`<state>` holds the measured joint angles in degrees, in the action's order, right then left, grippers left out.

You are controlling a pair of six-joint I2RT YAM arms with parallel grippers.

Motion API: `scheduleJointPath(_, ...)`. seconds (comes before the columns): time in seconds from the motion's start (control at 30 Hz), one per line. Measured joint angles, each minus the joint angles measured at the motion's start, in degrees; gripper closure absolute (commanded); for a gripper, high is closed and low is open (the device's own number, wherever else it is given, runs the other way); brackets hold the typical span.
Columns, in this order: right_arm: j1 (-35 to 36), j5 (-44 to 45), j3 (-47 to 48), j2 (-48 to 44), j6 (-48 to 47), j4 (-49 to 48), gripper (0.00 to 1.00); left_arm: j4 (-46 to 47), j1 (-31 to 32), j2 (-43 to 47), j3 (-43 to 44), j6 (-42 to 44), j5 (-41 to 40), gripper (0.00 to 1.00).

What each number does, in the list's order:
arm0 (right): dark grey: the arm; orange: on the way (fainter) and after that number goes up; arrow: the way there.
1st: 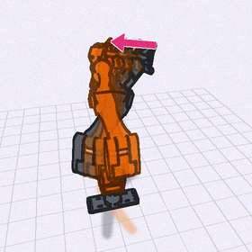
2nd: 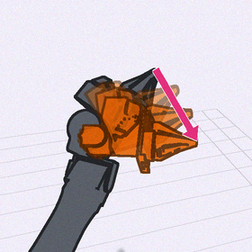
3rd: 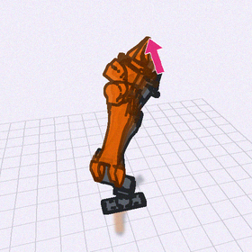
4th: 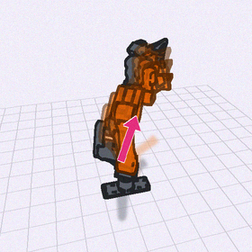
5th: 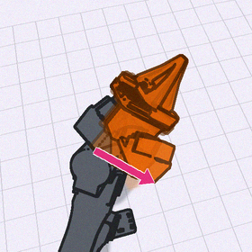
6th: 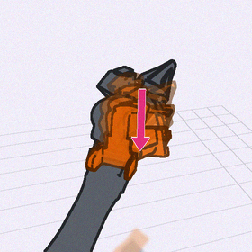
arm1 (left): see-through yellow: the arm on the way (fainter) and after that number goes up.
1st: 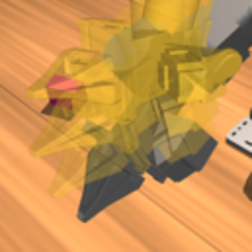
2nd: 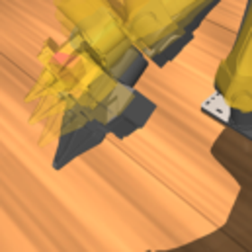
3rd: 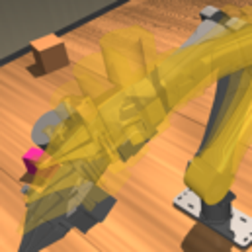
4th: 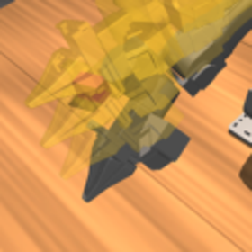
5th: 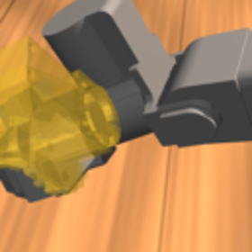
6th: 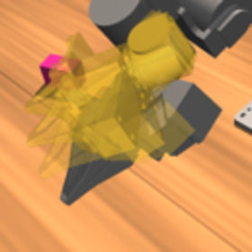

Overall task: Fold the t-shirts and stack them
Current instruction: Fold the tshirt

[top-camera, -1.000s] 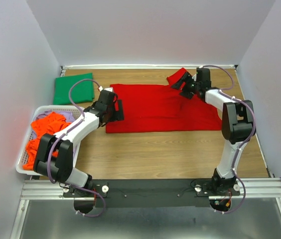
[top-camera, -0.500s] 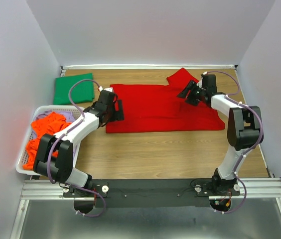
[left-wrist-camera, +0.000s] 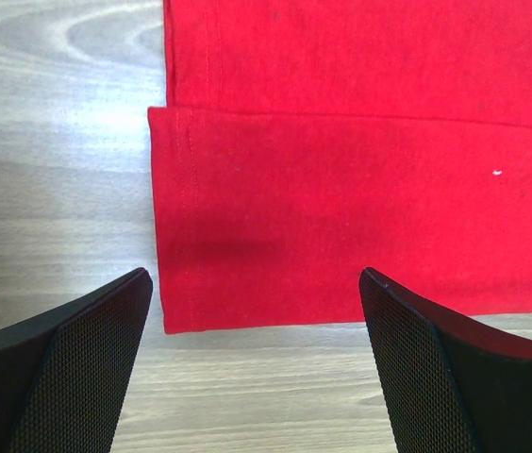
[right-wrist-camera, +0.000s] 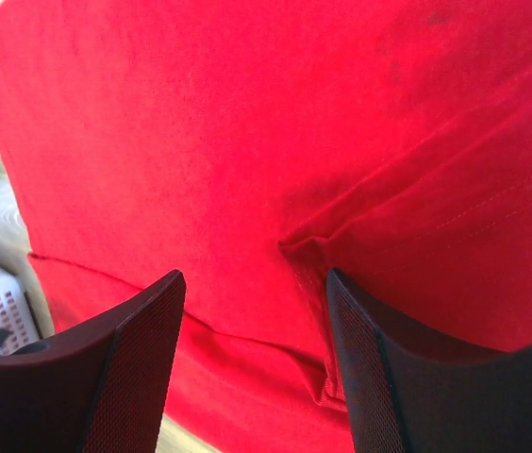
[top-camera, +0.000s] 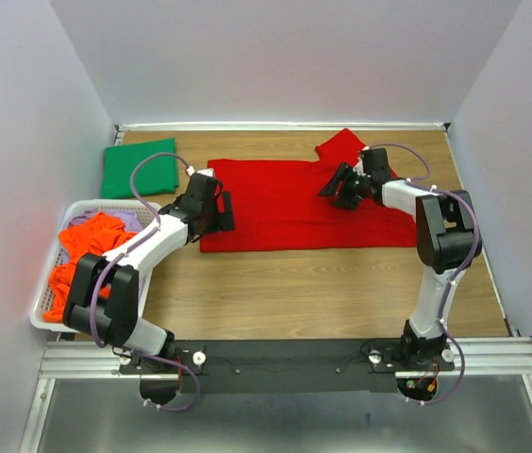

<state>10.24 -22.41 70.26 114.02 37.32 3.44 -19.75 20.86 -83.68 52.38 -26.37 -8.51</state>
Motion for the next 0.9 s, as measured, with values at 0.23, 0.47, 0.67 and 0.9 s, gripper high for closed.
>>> scheduleJointPath(0.23, 0.3, 0.5, 0.7, 0.1, -0.1, 0.1, 0.30, 0.0, 0.0, 0.0, -0.5, 0.0, 0.0, 0.01)
scheduleJointPath(0.47, -2.9, 4.5, -2.0, -8.9, -1.9, 3.2, 0.30, 0.2, 0.0, -2.1, -0.2, 0.0, 0.0, 0.03)
scheduleJointPath(0.67, -14.4, 6.9, -10.0, -18.5, -3.4, 4.5, 0.30, 0.0, 0.0, -6.7, 1.5, 0.2, 0.4, 0.04)
scheduleJointPath(0.9, -21.7, 9.6, -20.4, -20.0, -4.6, 7.8, 0.30, -1.3, 0.0, -11.1, 2.1, 1.2, 1.8, 0.04)
